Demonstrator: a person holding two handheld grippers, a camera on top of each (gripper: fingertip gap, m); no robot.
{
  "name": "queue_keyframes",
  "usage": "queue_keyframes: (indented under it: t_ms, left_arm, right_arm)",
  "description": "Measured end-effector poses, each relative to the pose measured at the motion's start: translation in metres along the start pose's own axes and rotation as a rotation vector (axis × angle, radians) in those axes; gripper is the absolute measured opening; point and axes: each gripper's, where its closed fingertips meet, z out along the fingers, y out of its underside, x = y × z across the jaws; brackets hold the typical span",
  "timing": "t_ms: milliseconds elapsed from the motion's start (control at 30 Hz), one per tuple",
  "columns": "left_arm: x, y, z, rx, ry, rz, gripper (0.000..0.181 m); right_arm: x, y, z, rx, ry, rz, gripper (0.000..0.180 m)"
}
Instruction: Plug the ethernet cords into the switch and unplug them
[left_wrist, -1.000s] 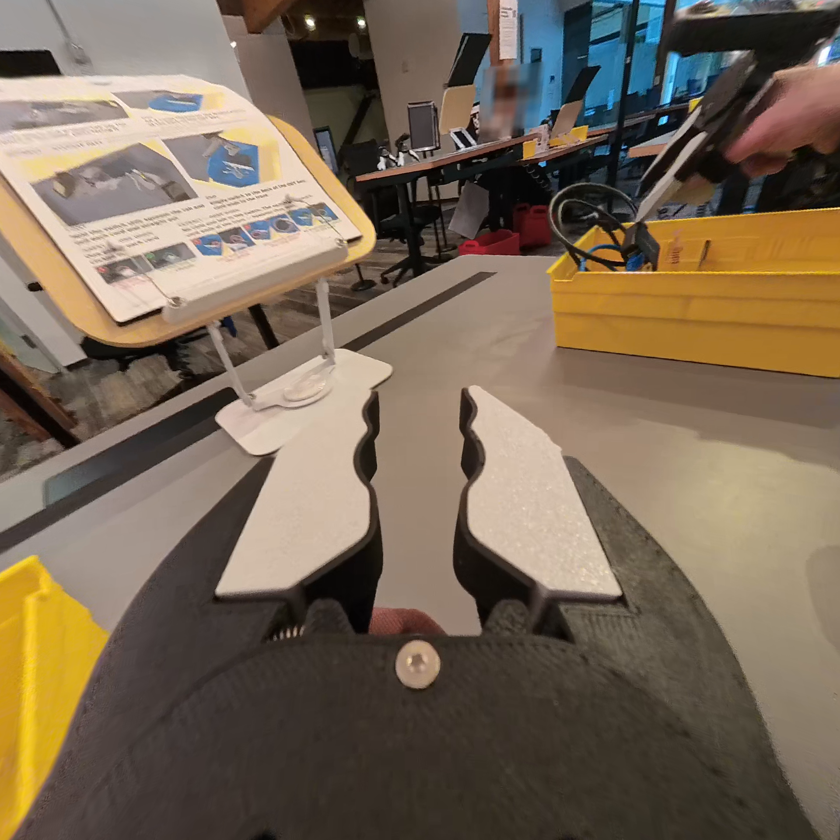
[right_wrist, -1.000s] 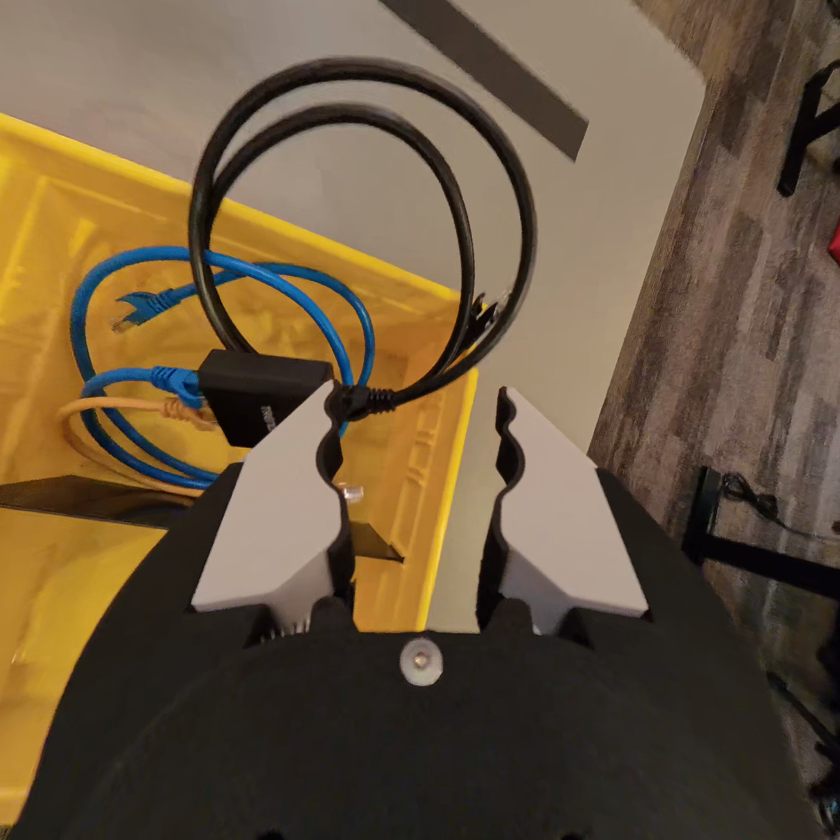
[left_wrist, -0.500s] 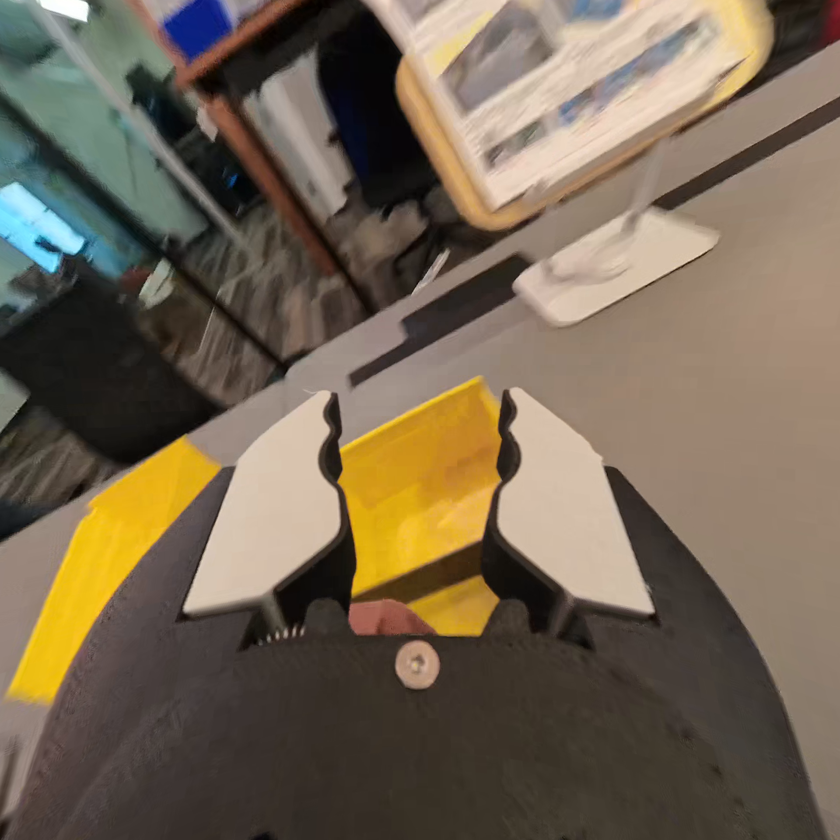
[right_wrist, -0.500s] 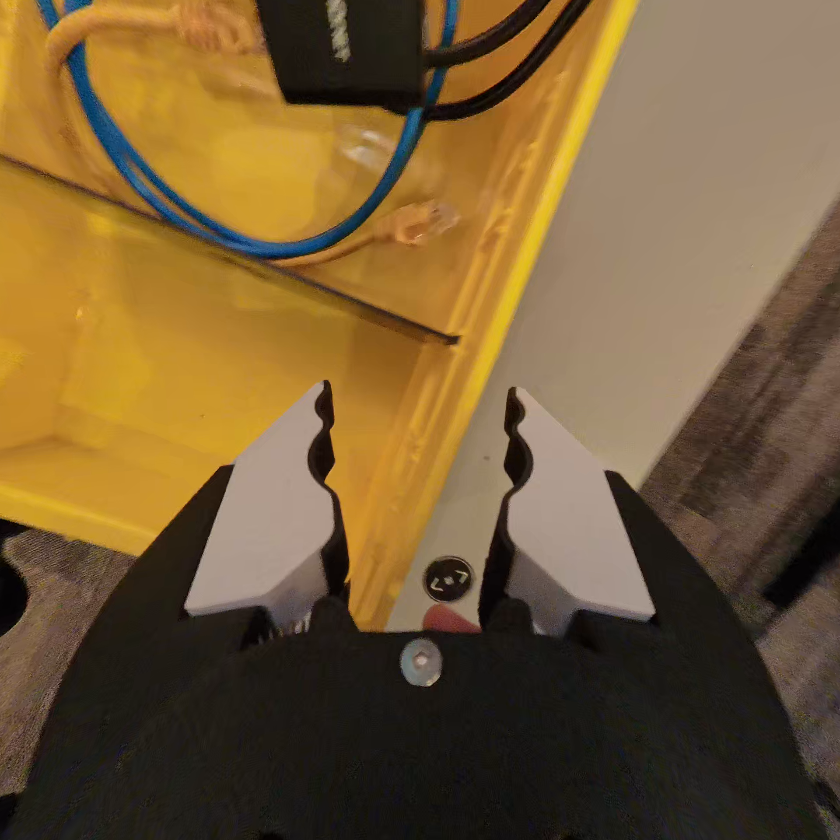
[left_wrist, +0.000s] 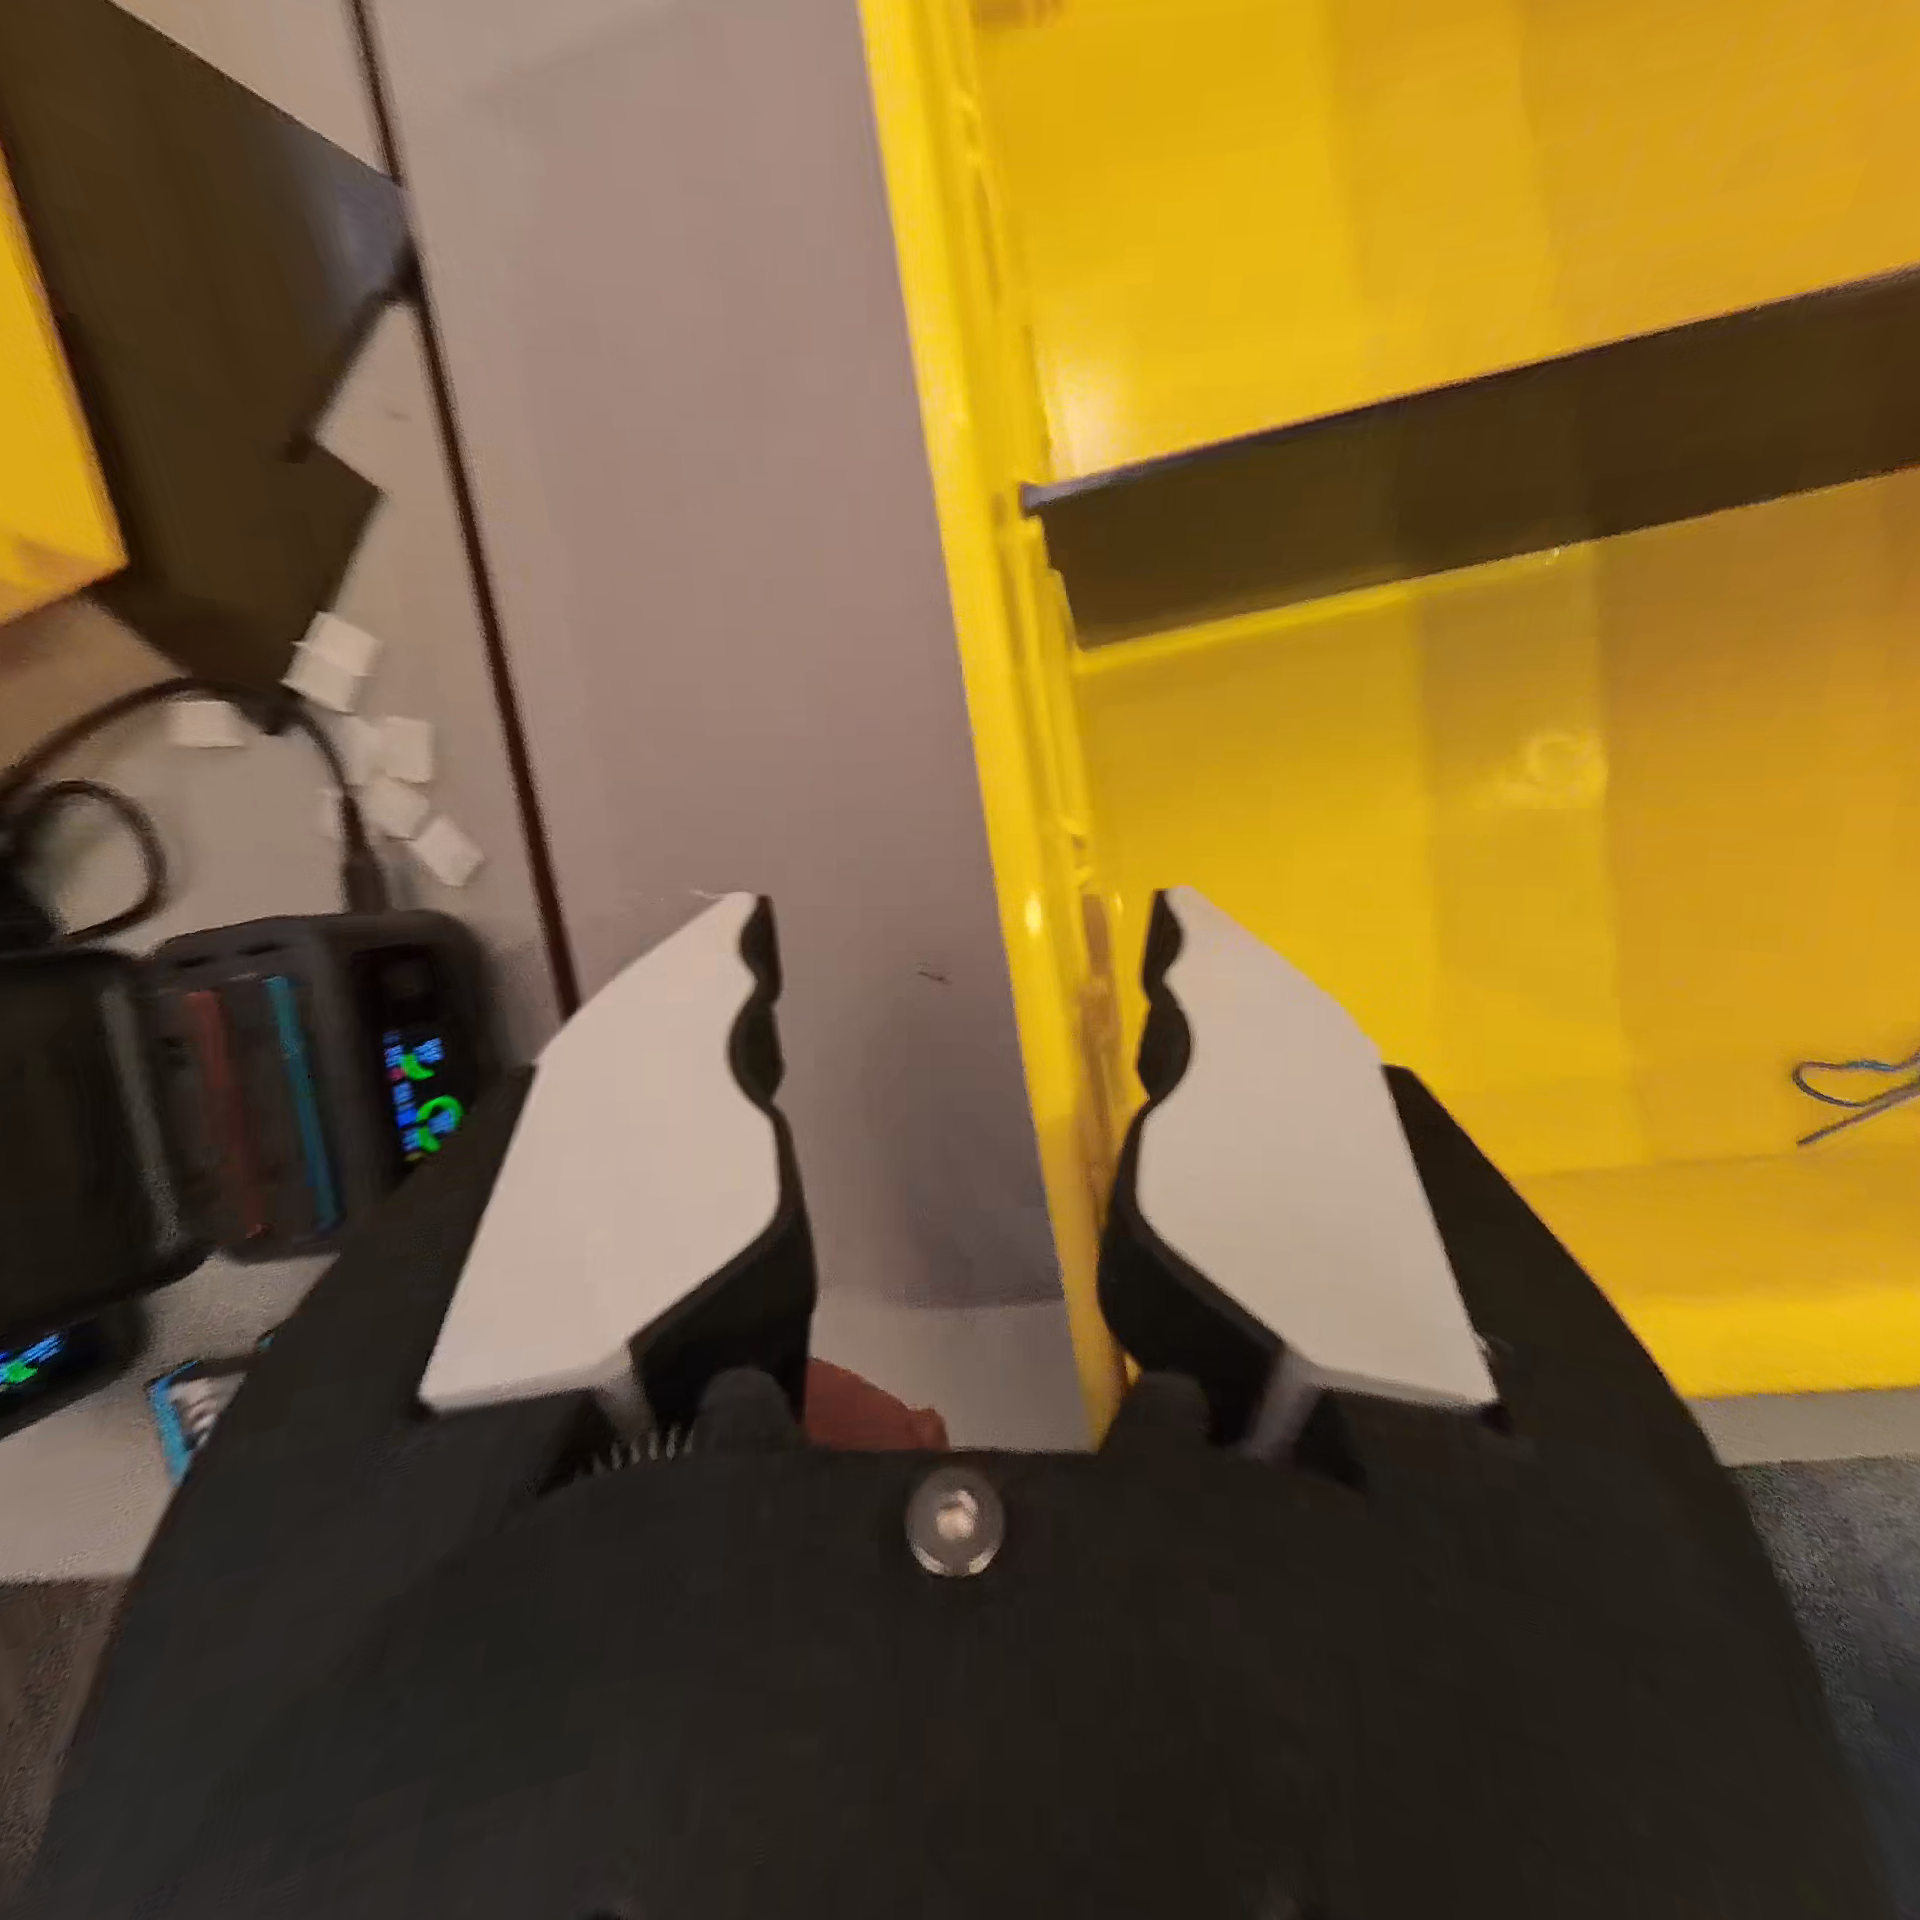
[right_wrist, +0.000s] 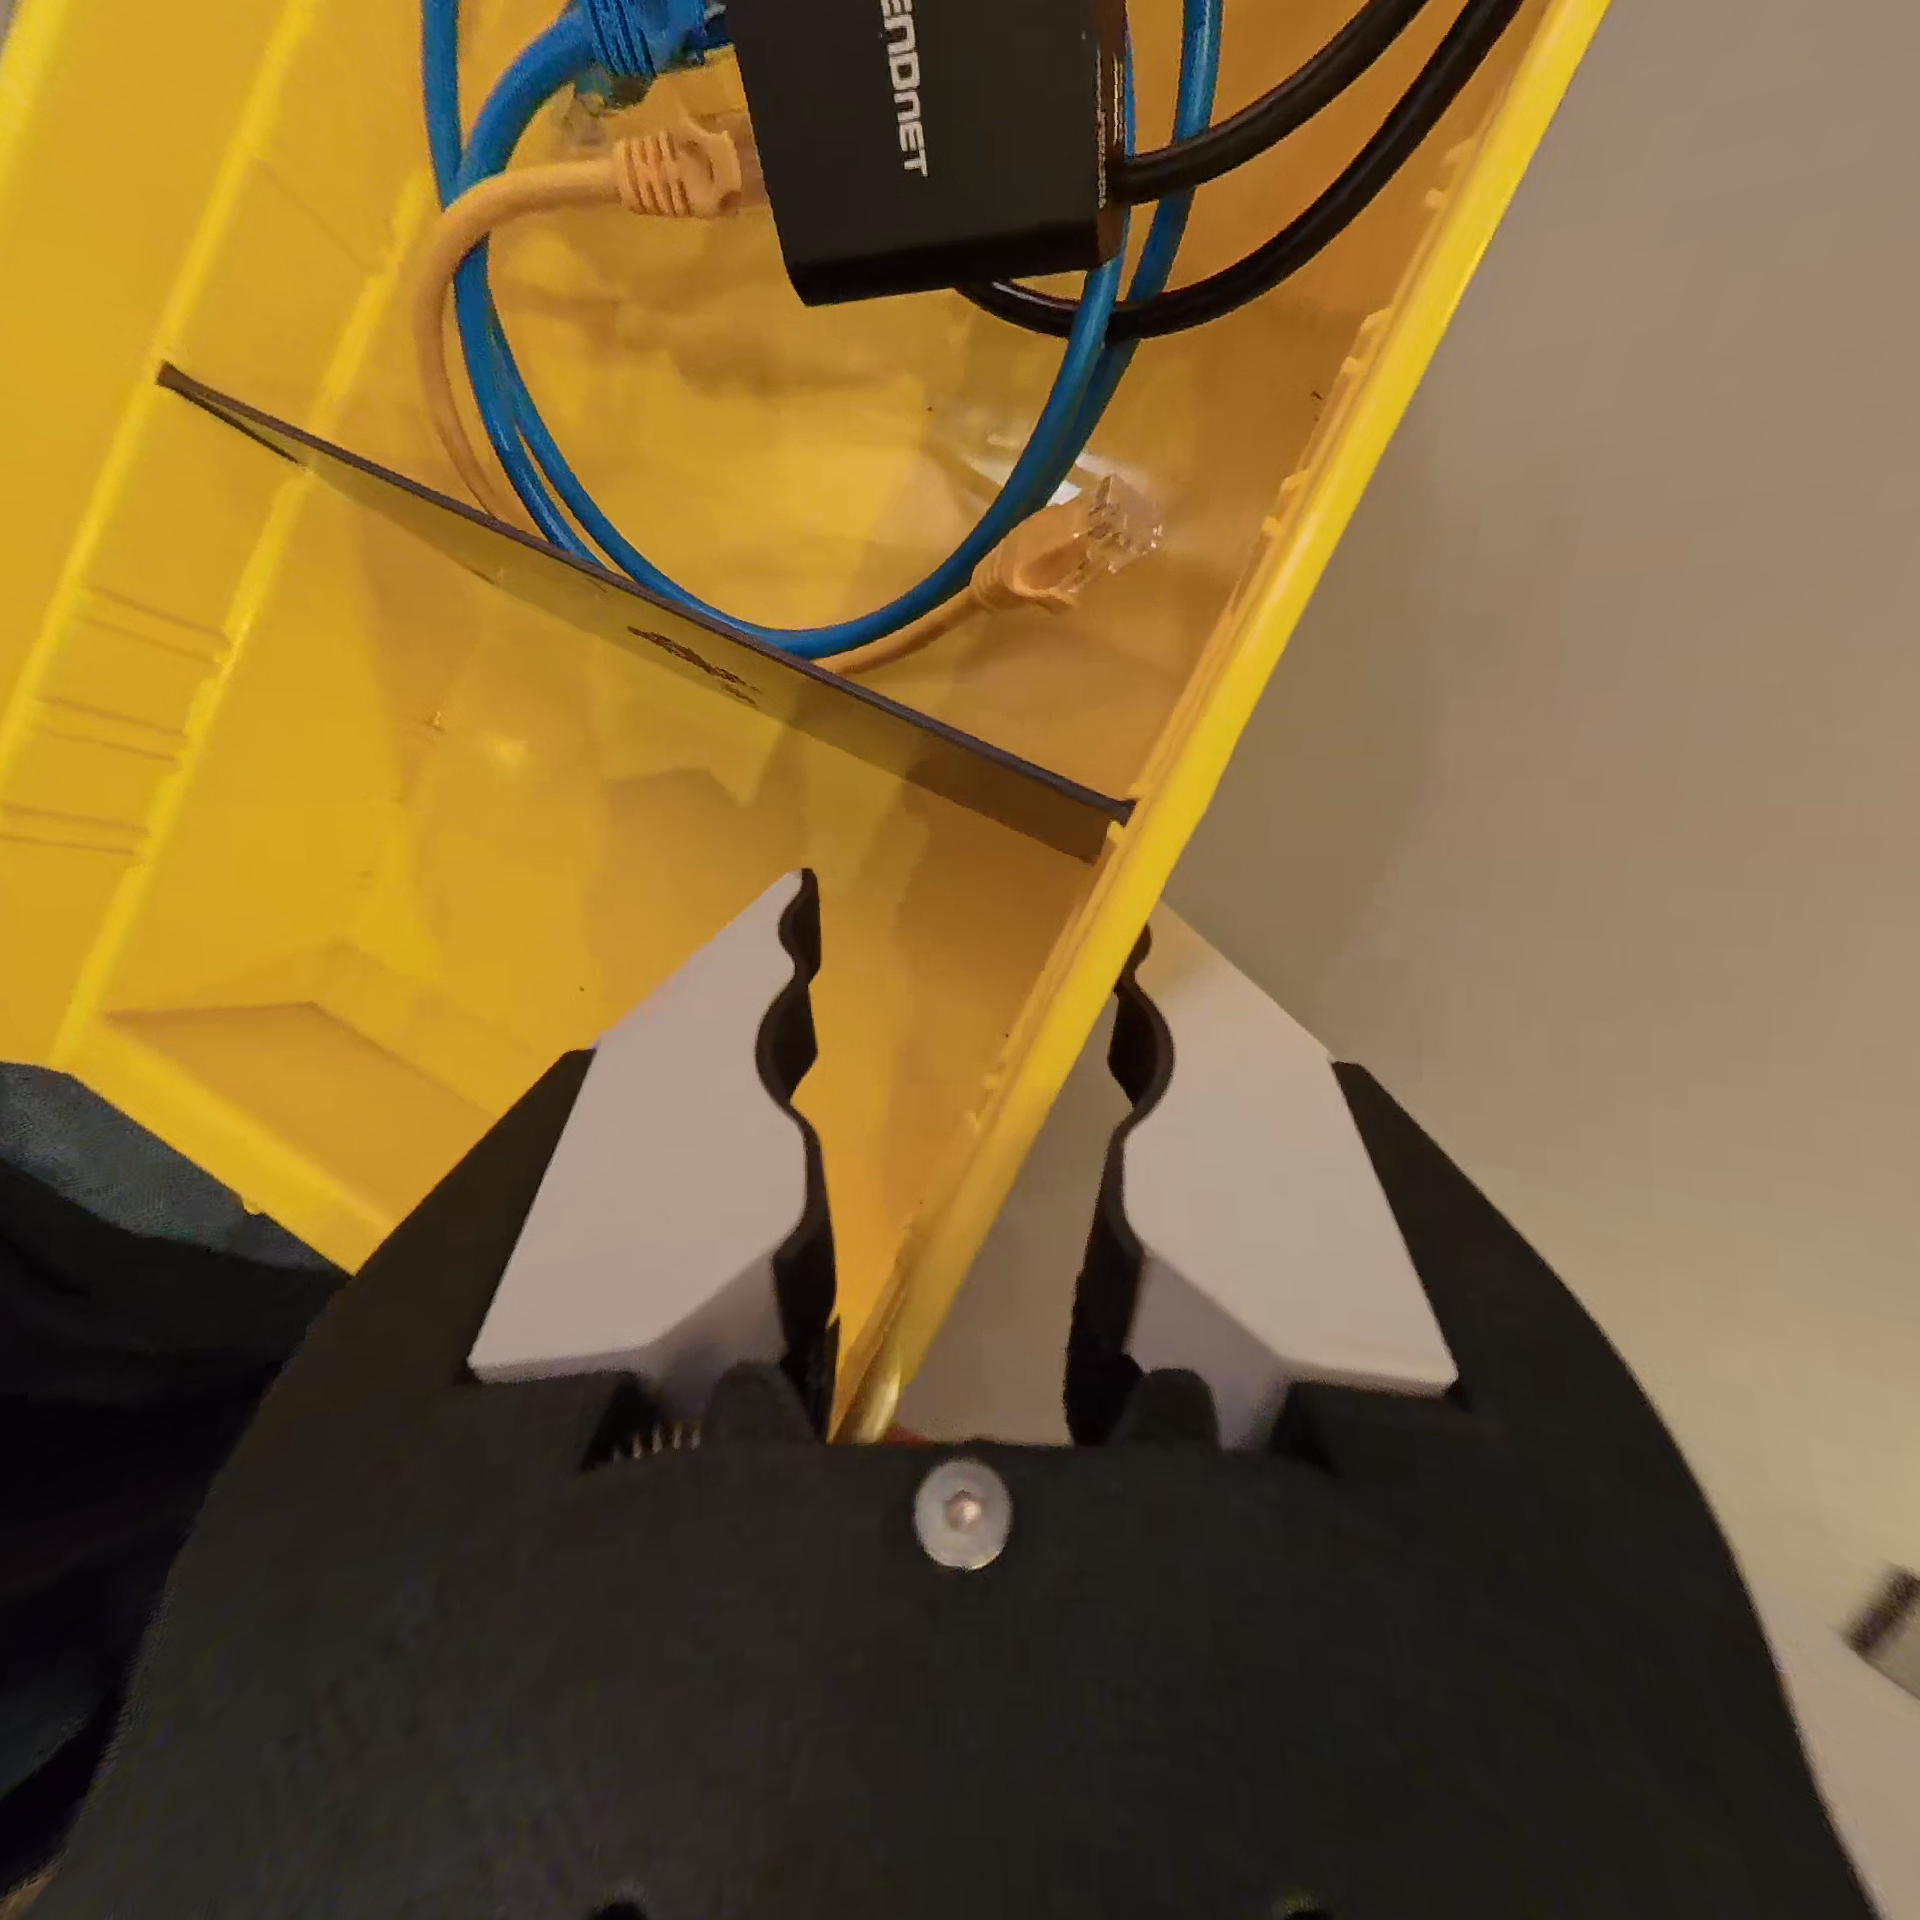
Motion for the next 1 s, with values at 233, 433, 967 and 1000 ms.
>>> queue_keyframes:
  t_ms: [233,433,967,1000]
  left_arm:
    - [0.033,-0.016,0.014,0.079,0.191,0.004,0.033]
    - [0.032,-0.023,0.005,0.176,0.184,-0.066,0.016]
    - [0.000,-0.037,-0.112,0.507,0.131,-0.195,0.017]
    - [-0.001,-0.036,-0.118,0.518,0.125,-0.194,0.017]
  right_arm:
    - [-0.059,-0.036,0.038,0.068,-0.053,-0.035,0.065]
    - [-0.118,-0.070,0.075,0.114,-0.111,-0.048,0.069]
    - [-0.362,-0.150,0.174,0.155,-0.434,-0.092,0.115]
    - [-0.379,-0.156,0.178,0.161,-0.466,-0.069,0.119]
